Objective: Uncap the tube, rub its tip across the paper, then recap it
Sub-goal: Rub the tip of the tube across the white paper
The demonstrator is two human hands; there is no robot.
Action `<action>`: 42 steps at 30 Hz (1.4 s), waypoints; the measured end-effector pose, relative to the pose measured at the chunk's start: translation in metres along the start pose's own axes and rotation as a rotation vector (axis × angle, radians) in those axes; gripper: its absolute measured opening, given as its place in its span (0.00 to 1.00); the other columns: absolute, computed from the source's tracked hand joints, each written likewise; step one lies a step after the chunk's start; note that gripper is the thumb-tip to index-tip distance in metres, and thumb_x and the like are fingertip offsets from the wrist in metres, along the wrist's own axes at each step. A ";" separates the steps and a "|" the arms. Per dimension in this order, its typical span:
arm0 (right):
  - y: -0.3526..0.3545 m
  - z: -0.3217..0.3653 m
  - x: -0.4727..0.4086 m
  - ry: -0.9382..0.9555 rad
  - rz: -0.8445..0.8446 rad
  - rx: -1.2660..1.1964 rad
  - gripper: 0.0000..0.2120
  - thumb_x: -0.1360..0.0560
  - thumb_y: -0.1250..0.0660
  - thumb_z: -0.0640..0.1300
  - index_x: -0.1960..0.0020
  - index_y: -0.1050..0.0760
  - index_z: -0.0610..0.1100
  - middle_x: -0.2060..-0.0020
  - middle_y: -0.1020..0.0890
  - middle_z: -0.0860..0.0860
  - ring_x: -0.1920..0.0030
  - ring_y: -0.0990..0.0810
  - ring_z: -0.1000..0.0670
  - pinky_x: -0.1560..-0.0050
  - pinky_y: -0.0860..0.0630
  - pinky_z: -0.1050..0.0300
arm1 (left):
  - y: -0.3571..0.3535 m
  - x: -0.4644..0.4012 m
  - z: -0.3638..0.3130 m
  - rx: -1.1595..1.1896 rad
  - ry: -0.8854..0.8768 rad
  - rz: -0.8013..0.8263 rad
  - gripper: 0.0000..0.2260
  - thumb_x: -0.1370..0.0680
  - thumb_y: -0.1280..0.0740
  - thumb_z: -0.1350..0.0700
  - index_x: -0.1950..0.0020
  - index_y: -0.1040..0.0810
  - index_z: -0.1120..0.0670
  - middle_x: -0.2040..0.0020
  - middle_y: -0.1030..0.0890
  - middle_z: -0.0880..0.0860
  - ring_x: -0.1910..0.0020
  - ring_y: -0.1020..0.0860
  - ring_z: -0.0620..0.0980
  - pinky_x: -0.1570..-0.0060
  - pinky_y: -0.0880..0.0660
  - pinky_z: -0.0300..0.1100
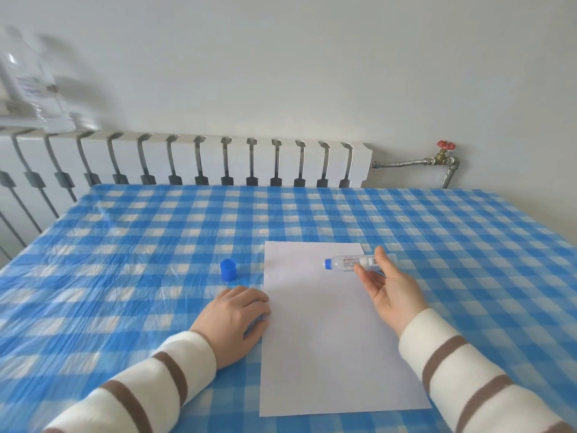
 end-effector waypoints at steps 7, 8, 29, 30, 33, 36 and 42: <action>-0.035 -0.037 0.011 -0.121 0.090 0.103 0.15 0.29 0.27 0.47 0.51 0.21 0.36 0.60 0.13 0.41 0.60 0.14 0.46 0.66 0.18 0.60 | -0.004 0.006 0.003 0.043 0.084 -0.022 0.05 0.31 0.27 0.60 0.56 0.19 0.55 0.53 0.18 0.51 0.56 0.20 0.52 0.55 0.23 0.47; -0.039 -0.041 0.012 -0.131 0.095 0.120 0.15 0.28 0.27 0.47 0.51 0.21 0.36 0.59 0.13 0.40 0.60 0.14 0.46 0.66 0.18 0.60 | -0.004 0.006 0.003 0.043 0.088 -0.021 0.05 0.31 0.28 0.59 0.55 0.19 0.54 0.52 0.18 0.51 0.56 0.20 0.52 0.55 0.23 0.47; -0.061 -0.056 0.018 -0.140 0.105 0.221 0.12 0.27 0.28 0.45 0.54 0.23 0.36 0.69 0.15 0.43 0.65 0.15 0.48 0.64 0.17 0.59 | -0.003 0.005 0.001 0.051 0.107 -0.033 0.05 0.30 0.28 0.59 0.55 0.18 0.54 0.52 0.18 0.50 0.55 0.21 0.52 0.55 0.23 0.48; -0.061 -0.056 0.018 -0.139 0.107 0.226 0.12 0.27 0.28 0.46 0.53 0.23 0.36 0.69 0.15 0.43 0.65 0.15 0.48 0.64 0.17 0.59 | -0.003 0.005 0.001 0.050 0.109 -0.031 0.05 0.30 0.29 0.58 0.55 0.18 0.54 0.52 0.18 0.50 0.54 0.21 0.52 0.55 0.23 0.48; -0.058 -0.054 0.018 -0.131 0.110 0.237 0.13 0.27 0.28 0.46 0.53 0.23 0.36 0.69 0.14 0.44 0.65 0.15 0.49 0.63 0.17 0.59 | -0.004 0.005 0.001 0.049 0.114 -0.028 0.05 0.30 0.29 0.58 0.55 0.18 0.54 0.52 0.18 0.50 0.54 0.21 0.52 0.54 0.23 0.47; -0.053 -0.050 0.018 -0.134 0.094 0.256 0.13 0.27 0.28 0.47 0.51 0.22 0.37 0.67 0.14 0.43 0.64 0.14 0.49 0.63 0.17 0.59 | -0.004 0.005 0.001 0.043 0.114 -0.024 0.05 0.29 0.29 0.57 0.54 0.18 0.53 0.52 0.18 0.50 0.53 0.21 0.51 0.52 0.23 0.46; -0.040 -0.041 0.018 -0.120 0.094 0.237 0.13 0.27 0.28 0.47 0.51 0.23 0.37 0.68 0.14 0.44 0.63 0.14 0.49 0.64 0.17 0.60 | -0.003 0.005 0.000 0.043 0.112 -0.026 0.05 0.30 0.29 0.59 0.54 0.19 0.54 0.52 0.18 0.50 0.54 0.21 0.51 0.53 0.23 0.46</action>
Point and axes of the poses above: each hand's wrist, its own x-axis away from the middle knuckle, its own y-axis out of the back of the hand, z = x × y, the point moved 2 cm from there along -x, towards the middle knuckle
